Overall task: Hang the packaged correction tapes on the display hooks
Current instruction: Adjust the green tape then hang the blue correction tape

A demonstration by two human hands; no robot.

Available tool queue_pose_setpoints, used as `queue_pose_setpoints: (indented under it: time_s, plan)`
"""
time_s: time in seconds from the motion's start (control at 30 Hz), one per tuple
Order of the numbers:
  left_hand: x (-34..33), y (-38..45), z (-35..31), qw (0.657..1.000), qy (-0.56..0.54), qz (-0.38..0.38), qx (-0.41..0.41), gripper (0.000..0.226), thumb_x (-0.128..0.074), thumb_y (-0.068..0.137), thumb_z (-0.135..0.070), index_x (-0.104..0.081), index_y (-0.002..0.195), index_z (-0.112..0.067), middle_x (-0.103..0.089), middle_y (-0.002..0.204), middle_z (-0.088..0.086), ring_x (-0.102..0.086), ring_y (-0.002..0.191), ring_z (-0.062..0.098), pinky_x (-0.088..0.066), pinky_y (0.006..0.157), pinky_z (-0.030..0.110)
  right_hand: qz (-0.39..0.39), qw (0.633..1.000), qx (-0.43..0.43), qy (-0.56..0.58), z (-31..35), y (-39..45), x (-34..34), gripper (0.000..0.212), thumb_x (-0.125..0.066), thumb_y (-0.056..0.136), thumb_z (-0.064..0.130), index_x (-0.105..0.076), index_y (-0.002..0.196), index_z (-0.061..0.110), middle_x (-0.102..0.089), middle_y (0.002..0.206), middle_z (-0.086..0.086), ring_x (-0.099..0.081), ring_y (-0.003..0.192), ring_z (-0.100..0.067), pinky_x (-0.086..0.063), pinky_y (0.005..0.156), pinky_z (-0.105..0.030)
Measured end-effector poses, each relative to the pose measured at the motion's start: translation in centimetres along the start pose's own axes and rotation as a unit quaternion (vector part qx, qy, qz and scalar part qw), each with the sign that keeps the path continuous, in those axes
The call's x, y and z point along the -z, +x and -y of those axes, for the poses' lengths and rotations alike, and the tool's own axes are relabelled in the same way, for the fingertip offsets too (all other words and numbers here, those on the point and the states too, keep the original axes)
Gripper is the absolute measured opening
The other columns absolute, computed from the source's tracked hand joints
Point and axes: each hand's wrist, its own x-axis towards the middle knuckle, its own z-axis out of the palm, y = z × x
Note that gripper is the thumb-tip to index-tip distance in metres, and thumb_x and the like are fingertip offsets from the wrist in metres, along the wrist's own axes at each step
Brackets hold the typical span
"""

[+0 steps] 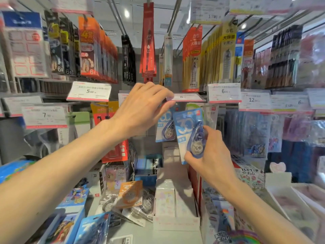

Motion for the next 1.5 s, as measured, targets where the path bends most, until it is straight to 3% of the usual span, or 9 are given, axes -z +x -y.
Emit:
queue_pose_setpoints:
  time_s: [0.23,0.63,0.9,1.07,1.2,1.37,1.5]
  plan:
    - [0.1,0.0,0.1,1.000,-0.012,0.007,0.011,0.037,-0.039,0.105,-0.041,-0.063,0.120,-0.018,-0.070,0.117,-0.004,-0.063,0.103,0.020,-0.043,0.084,0.038,-0.017,0.998,0.026,-0.063,2.0,1.8,-1.2,0.090,-0.072,0.075,0.044,-0.028,0.147,0.015,-0.046,0.121,-0.005,-0.057,0.103,-0.029,-0.051,0.078,-0.039]
    - [0.5,-0.1,0.0,0.999,-0.019,0.022,0.021,0.036,-0.041,0.105,-0.041,-0.062,0.123,-0.018,-0.069,0.120,-0.005,-0.062,0.107,0.019,-0.044,0.087,0.038,-0.009,0.992,0.011,-0.122,3.5,2.8,-2.7,0.077,-0.068,0.076,0.048,-0.041,0.135,0.007,-0.046,0.116,-0.010,-0.058,0.095,-0.036,-0.050,0.069,-0.042]
    - [0.6,-0.1,-0.2,0.999,-0.020,0.022,0.025,0.037,-0.042,0.105,-0.041,-0.063,0.122,-0.018,-0.070,0.120,-0.004,-0.062,0.106,0.019,-0.042,0.085,0.036,0.025,0.987,-0.026,-0.154,3.5,3.6,-4.3,0.080,-0.069,0.079,0.044,-0.038,0.141,0.003,-0.050,0.123,-0.015,-0.059,0.104,-0.036,-0.051,0.077,-0.041]
    - [0.8,-0.1,-0.2,0.999,-0.021,0.031,0.023,0.034,-0.043,0.105,-0.040,-0.063,0.123,-0.019,-0.069,0.121,-0.006,-0.061,0.108,0.018,-0.044,0.086,0.037,0.051,0.986,-0.070,-0.141,3.3,4.8,-6.7,0.086,-0.068,0.085,0.047,-0.024,0.148,0.008,-0.040,0.132,-0.014,-0.059,0.106,-0.038,-0.047,0.069,-0.037]
    - [0.9,-0.2,0.0,0.999,-0.012,0.037,0.014,0.035,-0.042,0.105,-0.041,-0.062,0.124,-0.019,-0.069,0.122,-0.006,-0.061,0.107,0.017,-0.042,0.084,0.035,0.032,0.990,-0.068,-0.121,2.8,5.1,-8.0,0.075,-0.062,0.088,0.049,-0.031,0.141,0.006,-0.042,0.126,-0.012,-0.058,0.104,-0.035,-0.038,0.065,-0.033]
    - [0.8,-0.4,0.1,1.000,-0.006,0.027,0.001,0.034,-0.044,0.105,-0.039,-0.062,0.125,-0.017,-0.069,0.123,-0.004,-0.061,0.108,0.019,-0.044,0.083,0.036,0.026,0.990,-0.074,-0.115,2.4,4.8,-7.8,0.076,-0.056,0.090,0.056,-0.027,0.145,0.011,-0.041,0.124,-0.010,-0.061,0.097,-0.033,-0.038,0.063,-0.031]
    - [0.5,-0.7,0.0,1.000,-0.006,0.018,-0.008,0.036,-0.046,0.104,-0.039,-0.063,0.126,-0.015,-0.067,0.128,-0.002,-0.061,0.111,0.021,-0.048,0.082,0.041,0.060,0.987,-0.071,-0.133,2.3,4.3,-6.7,0.085,-0.063,0.088,0.052,-0.022,0.150,0.011,-0.040,0.134,-0.012,-0.062,0.101,-0.036,-0.048,0.070,-0.037]
